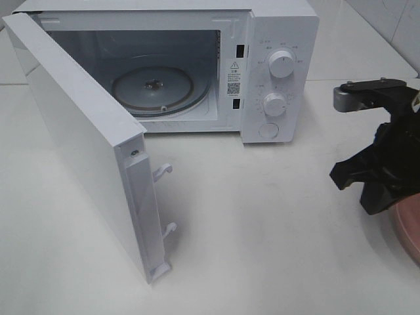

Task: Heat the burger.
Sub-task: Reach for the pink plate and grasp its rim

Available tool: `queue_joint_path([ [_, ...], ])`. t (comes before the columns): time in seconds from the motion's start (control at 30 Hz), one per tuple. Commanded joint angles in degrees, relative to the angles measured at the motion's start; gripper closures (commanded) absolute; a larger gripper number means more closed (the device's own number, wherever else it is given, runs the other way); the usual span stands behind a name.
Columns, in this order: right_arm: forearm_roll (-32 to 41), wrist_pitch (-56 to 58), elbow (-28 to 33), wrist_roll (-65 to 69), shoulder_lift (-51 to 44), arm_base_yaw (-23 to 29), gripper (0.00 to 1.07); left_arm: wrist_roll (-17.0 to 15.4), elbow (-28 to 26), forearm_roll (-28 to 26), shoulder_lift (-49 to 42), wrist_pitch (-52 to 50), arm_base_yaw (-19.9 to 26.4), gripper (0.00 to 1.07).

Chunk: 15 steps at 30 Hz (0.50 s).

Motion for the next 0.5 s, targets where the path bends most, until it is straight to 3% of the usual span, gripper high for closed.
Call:
queue_joint_path([
  [0.03, -2.9, 3.4, -0.2, -0.5, -2.1, -2.8, 0.90, -0.3, 0.2, -0.1, -1.0, -0.2, 0.1, 0.07],
  [0.17, -3.7, 5.0, -0.2, -0.4, -2.8, -5.0, 0.78, -0.3, 0.2, -0.1, -1.0, -0.2, 0.1, 0.07],
  [0.23, -4.8, 6.1, -0.2, -0.4, -3.7, -7.4, 0.60, -0.3, 0.2, -0.1, -1.0, -0.2, 0.1, 0.07],
  [0.27, -4.8, 6.1, -0.2, -0.4, -3.7, -7.4, 0.60, -0.3, 0.2, -0.1, -1.0, -0.2, 0.1, 0.07],
  [0.33, -7.2, 6.5, -0.2, -0.4, -3.8, -8.5, 0.31, -0.3, 0.2, -0.1, -1.0, -0.2, 0.1, 0.07],
  [0.43, -7.7, 6.5, -0.2, -0.4, -3.8, -8.9, 0.24, -0.3, 0.2, -0.1, -1.0, -0.2, 0.1, 0.07],
  [0.5, -8.0, 6.6, -0.1, -0.1, -3.8, -9.4, 0.12, -0.3, 0.2, -0.1, -1.0, -0.2, 0.1, 0.07],
])
